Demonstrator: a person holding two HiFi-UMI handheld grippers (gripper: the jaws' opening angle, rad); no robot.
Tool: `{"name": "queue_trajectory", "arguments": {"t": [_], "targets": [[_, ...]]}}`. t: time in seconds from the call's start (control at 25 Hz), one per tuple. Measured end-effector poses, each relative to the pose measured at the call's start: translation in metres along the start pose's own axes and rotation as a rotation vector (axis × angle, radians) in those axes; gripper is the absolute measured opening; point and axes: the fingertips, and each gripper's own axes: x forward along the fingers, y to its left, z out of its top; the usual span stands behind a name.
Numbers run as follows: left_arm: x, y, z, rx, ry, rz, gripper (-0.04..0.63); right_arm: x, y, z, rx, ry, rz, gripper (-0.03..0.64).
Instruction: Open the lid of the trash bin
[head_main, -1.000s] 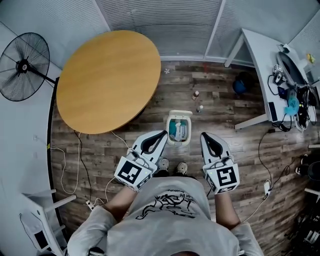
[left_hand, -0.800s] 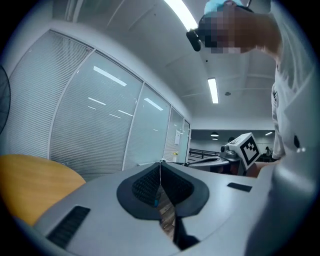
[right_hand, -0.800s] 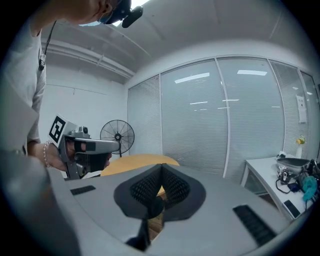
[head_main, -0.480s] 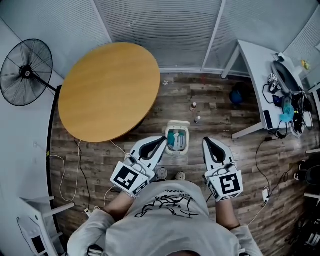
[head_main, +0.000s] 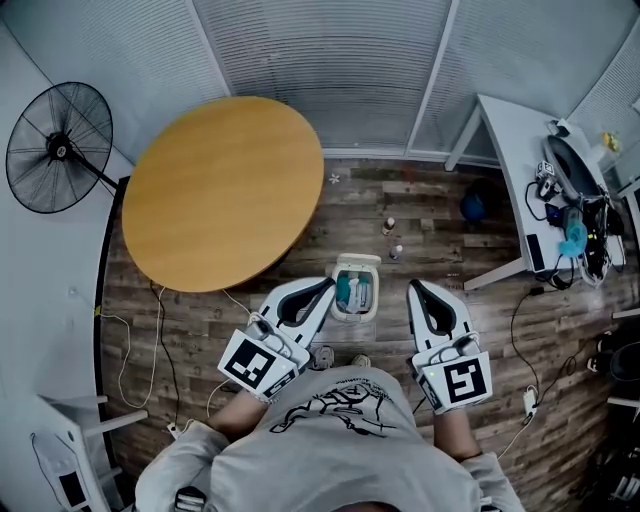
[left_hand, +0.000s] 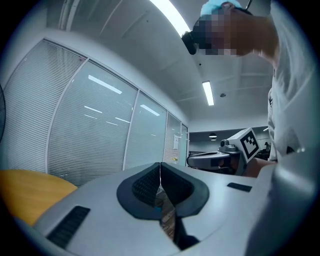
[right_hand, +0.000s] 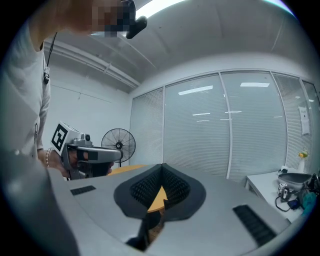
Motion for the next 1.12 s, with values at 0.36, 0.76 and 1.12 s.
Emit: {"name": "queue_trajectory", "arguments": {"t": [0.36,0.76,1.12], "targets": [[0.008,0.001,0.01,0.024,-0.019,-0.002,0.02,0.002,-0.005,0.01,-0.019,0.0,-0.008,0.006],[0.006,0.006,0.012,0.023,-0.035,0.014,0.02,0.004,-0.004,0.01,-0.006,-0.003,-0.018,0.006],[0.001,0.011,0.015,0.024,-0.041,0.027,0.02,0.005,-0.003,0.011,-0.005,-0.004,-0.021,0.006]]}}
